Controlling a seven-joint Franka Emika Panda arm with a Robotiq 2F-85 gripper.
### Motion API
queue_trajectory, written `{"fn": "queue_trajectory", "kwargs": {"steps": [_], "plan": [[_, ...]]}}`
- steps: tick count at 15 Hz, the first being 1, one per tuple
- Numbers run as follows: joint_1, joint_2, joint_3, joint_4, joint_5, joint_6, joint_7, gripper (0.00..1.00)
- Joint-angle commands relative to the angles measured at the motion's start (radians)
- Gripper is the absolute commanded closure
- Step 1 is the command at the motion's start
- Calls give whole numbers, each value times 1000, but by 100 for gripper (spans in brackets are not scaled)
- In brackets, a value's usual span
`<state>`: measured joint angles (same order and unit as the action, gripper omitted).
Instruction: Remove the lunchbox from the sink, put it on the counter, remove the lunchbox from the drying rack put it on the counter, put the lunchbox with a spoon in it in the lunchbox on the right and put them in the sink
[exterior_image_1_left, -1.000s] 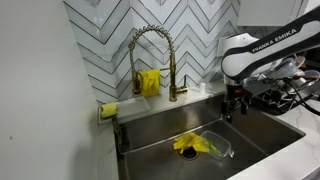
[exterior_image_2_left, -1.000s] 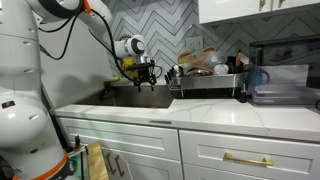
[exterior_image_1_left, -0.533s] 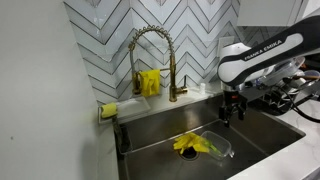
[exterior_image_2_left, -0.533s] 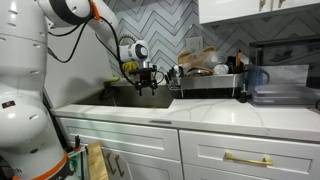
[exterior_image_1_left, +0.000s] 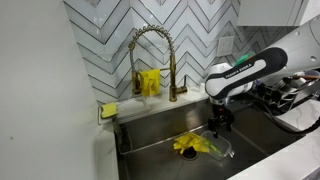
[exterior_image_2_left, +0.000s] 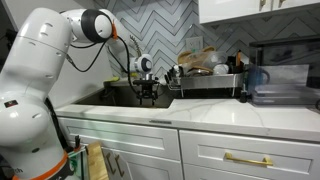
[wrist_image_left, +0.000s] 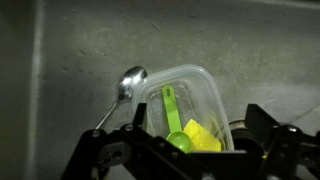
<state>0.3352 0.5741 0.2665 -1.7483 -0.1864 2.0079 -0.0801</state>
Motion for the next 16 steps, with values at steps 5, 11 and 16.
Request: {"fn": "queue_trajectory", "kwargs": {"steps": [5,11,16], "plan": [[15,23,-13,31,8,-2,-5,0],[45,72,-42,43,-43,97,31,0],[68,116,-76,47,-106,228,30,0]]}}
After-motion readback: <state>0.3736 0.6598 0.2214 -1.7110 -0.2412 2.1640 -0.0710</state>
